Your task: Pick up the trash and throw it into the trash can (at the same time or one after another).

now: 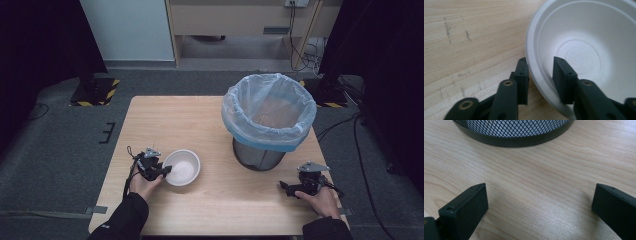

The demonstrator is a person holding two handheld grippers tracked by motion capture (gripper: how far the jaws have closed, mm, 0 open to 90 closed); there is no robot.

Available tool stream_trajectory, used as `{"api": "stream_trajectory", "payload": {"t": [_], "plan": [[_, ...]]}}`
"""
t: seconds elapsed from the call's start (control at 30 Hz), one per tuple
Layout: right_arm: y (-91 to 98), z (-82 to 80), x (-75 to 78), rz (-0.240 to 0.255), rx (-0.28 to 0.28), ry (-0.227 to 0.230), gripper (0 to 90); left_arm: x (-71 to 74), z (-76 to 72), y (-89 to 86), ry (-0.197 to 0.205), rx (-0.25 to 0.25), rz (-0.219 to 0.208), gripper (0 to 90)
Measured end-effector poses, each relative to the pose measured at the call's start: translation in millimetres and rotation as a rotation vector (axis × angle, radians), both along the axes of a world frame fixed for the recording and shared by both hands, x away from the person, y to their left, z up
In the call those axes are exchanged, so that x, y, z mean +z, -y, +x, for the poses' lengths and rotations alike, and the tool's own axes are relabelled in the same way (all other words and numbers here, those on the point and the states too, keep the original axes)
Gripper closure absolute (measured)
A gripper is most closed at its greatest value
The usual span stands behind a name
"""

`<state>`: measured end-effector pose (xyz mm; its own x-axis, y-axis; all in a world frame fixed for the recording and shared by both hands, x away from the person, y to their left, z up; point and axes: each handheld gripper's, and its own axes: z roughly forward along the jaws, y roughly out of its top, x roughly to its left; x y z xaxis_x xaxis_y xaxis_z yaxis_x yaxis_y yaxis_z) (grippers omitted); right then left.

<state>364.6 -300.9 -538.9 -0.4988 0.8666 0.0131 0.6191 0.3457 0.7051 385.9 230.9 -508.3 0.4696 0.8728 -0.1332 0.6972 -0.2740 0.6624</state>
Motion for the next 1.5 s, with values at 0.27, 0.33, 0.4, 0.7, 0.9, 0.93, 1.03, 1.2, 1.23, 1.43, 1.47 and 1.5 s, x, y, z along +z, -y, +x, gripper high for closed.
{"api": "stream_trajectory", "payload": {"t": [0.27, 0.33, 0.4, 0.7, 0.9, 0.93, 1.03, 1.2, 1.23, 1.43, 1.47, 1.5], "plan": [[0.0, 0.0, 0.0, 0.0, 0.0, 0.0, 0.8, 9.3, -2.4, 1.4, 0.013, 0.011, -0.053, 77.1], [0.0, 0.0, 0.0, 0.0, 0.0, 0.0, 0.8, 12.6, -3.6, 2.2, 0.021, 0.008, -0.072, 79.5], [0.0, 0.0, 0.0, 0.0, 0.0, 0.0, 0.8, 16.1, -5.0, 3.9, 0.034, 0.0, -0.08, 80.3], [0.0, 0.0, 0.0, 0.0, 0.0, 0.0, 0.8, 37.3, -11.1, 4.2, 0.113, -0.005, -0.103, 83.4], [0.0, 0.0, 0.0, 0.0, 0.0, 0.0, 0.8, 49.5, -13.8, -5.0, 0.164, 0.024, -0.112, 83.5], [0.0, 0.0, 0.0, 0.0, 0.0, 0.0, 0.8, 51.2, -14.2, -6.3, 0.171, 0.028, -0.111, 83.4], [0.0, 0.0, 0.0, 0.0, 0.0, 0.0, 0.8, 59.0, -16.7, -12.6, 0.201, 0.046, -0.123, 83.4], [0.0, 0.0, 0.0, 0.0, 0.0, 0.0, 0.8, 68.0, -19.2, -20.0, 0.246, 0.071, -0.146, 83.4], [0.0, 0.0, 0.0, 0.0, 0.0, 0.0, 0.8, 70.1, -19.6, -21.9, 0.258, 0.077, -0.156, 83.4], [0.0, 0.0, 0.0, 0.0, 0.0, 0.0, 0.8, 79.4, -22.0, -28.1, 0.296, 0.095, -0.182, 83.4], [0.0, 0.0, 0.0, 0.0, 0.0, 0.0, 0.8, 81.6, -22.5, -29.1, 0.303, 0.097, -0.187, 83.4], [0.0, 0.0, 0.0, 0.0, 0.001, 0.0, 0.8, 83.5, -22.9, -29.9, 0.309, 0.098, -0.191, 83.4]]}}
